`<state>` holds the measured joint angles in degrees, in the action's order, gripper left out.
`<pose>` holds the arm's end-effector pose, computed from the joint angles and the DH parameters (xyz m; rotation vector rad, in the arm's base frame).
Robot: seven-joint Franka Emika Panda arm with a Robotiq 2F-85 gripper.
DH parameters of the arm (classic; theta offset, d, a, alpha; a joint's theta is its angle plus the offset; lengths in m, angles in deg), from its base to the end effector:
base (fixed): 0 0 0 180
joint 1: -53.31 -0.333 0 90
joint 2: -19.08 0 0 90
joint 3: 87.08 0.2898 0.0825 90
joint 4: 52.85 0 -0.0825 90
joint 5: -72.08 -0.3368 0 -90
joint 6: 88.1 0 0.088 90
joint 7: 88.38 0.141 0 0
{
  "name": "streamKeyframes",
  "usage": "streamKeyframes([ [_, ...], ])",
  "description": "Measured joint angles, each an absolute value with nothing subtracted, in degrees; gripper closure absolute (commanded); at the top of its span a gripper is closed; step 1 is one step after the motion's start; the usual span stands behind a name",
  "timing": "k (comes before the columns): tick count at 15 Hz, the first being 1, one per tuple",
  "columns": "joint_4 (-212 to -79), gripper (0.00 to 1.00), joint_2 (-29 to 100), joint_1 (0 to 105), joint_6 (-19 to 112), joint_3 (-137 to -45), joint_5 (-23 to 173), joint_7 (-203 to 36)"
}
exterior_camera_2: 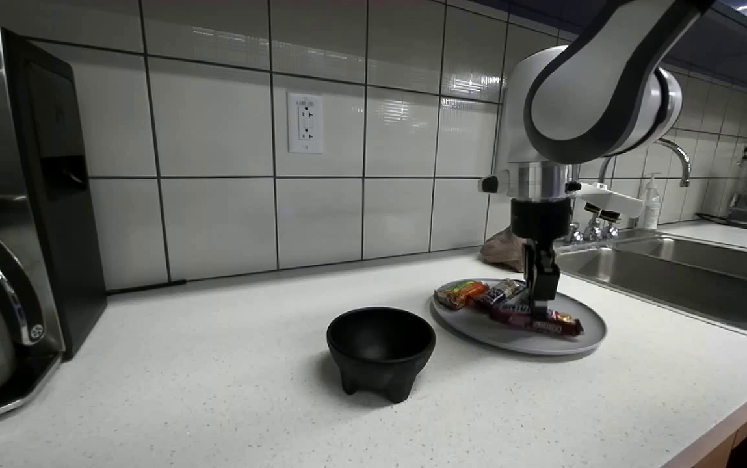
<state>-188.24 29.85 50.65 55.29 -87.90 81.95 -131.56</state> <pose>0.4724 0.0127 0.2235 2.7379 1.3682 -0.1244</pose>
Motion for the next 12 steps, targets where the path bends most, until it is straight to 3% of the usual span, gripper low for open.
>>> streamKeyframes([
  [6, -187.4, 0.00, 30.1, 50.7, 55.3, -87.3, 82.3, -131.5],
  [12, -186.5, 0.00, 29.6, 50.6, 52.2, -86.0, 80.0, -126.3],
])
